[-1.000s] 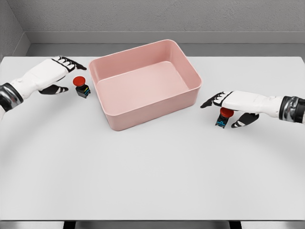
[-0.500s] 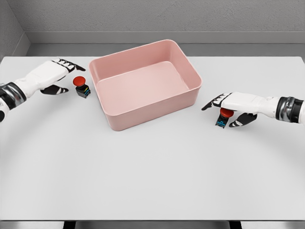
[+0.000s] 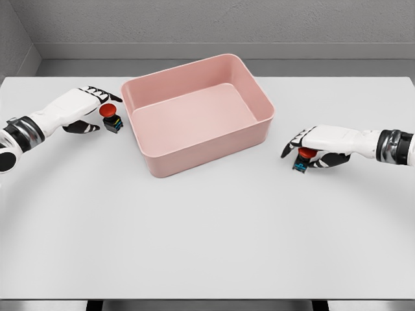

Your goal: Put the industrial switch in the basket with both arms

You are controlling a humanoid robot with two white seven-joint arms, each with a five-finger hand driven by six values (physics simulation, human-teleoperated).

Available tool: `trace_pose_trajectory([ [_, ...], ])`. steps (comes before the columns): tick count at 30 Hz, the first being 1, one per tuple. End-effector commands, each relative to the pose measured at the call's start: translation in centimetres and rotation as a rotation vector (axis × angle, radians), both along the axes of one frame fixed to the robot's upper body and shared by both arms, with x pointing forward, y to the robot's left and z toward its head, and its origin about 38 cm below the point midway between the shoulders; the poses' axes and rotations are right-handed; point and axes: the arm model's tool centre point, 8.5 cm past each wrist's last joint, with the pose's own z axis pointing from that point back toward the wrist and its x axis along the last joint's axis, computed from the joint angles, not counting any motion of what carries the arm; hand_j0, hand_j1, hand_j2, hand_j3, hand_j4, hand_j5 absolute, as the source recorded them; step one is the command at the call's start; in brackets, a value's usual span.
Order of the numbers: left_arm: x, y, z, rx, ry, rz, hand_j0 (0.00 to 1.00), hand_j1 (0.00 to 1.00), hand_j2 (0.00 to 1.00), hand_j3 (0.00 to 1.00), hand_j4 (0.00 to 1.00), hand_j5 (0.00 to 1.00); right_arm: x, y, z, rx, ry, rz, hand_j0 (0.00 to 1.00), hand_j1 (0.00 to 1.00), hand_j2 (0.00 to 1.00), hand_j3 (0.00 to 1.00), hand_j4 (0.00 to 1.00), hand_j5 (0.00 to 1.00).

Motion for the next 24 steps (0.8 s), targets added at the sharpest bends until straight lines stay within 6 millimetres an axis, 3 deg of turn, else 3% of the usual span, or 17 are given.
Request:
trace_pose_trajectory([
  [1,0.0,0.1,0.1,-0.006,-0.001,0.003,0.84,0.84,0.84,0.84,0.84,0.84,0.0,-0.1,0.1,-0.001,0.0,-0.001,0.61,0.61,0.61,0.61,0.61,0.61],
  [5,0.0,0.2,0.1,-0.005,-0.001,0.004,0.84,0.84,0.84,0.84,0.84,0.84,0.1,-0.2,0.4,-0.019,0.008,0.006,0.53,0.53,0.53,0.53,0.53,0.53],
  [15,0.2,0.7,-0.5,-0.006,0.019,0.028,0.84,0.84,0.84,0.84,0.84,0.84,0.8,-0.2,2.3,-0.006,-0.038,0.018,0.5,0.5,0.5,0.5,0.5,0.5],
  [24,0.6,0.0,-1.2,-0.008,0.032,0.028,0.84,0.84,0.84,0.84,0.84,0.84,1.2,-0.3,3.9,-0.005,-0.072,0.017,0.49,0.49,0.49,0.49,0.49,0.49],
])
